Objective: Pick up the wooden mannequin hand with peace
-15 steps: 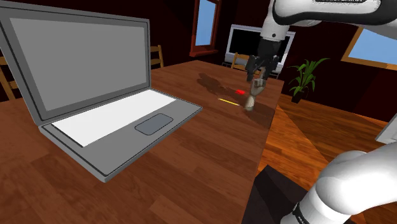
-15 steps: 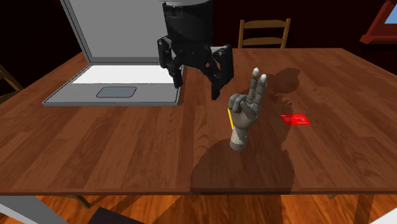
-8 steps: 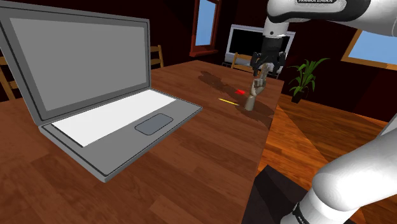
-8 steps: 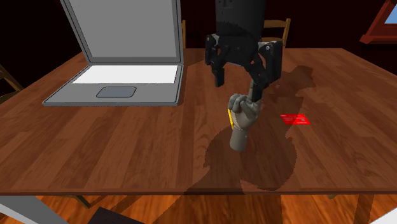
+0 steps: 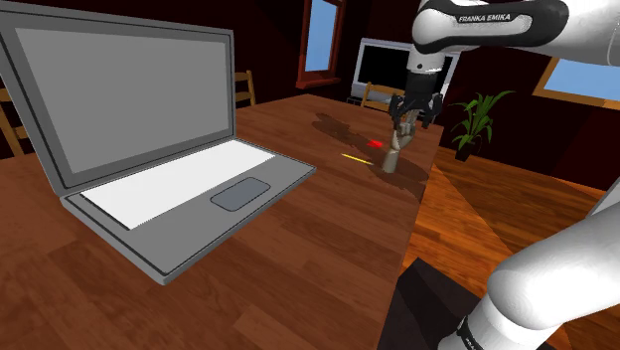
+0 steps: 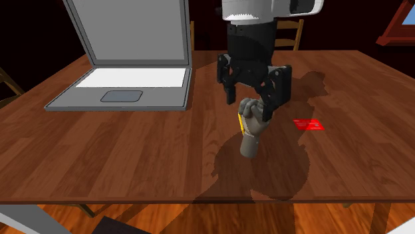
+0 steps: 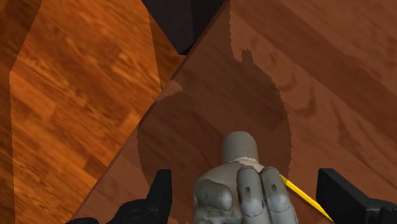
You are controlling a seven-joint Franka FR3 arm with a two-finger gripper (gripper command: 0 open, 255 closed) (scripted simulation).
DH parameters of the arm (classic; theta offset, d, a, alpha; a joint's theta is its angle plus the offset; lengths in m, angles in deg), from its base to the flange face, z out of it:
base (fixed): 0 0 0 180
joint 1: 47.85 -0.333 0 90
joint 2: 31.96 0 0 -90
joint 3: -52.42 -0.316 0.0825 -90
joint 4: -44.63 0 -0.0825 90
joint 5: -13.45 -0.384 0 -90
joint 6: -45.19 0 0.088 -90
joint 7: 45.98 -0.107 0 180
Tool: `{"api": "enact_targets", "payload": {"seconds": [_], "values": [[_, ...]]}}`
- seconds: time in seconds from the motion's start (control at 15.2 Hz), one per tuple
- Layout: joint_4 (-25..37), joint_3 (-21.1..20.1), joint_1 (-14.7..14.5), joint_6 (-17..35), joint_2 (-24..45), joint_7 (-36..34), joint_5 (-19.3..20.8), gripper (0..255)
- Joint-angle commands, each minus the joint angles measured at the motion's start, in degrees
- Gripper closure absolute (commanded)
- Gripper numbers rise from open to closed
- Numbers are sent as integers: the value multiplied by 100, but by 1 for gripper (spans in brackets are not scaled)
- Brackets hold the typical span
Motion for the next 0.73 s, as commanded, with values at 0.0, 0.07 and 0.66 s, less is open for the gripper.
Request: {"api": "enact_targets", "payload": {"seconds": [0.0, 0.07, 0.66], "values": [[-43, 0, 0, 38, -7, -7, 0, 255], [-50, 1, 0, 41, -11, -6, 1, 255], [68, 0, 0, -49, 17, 6, -1, 255]]}}
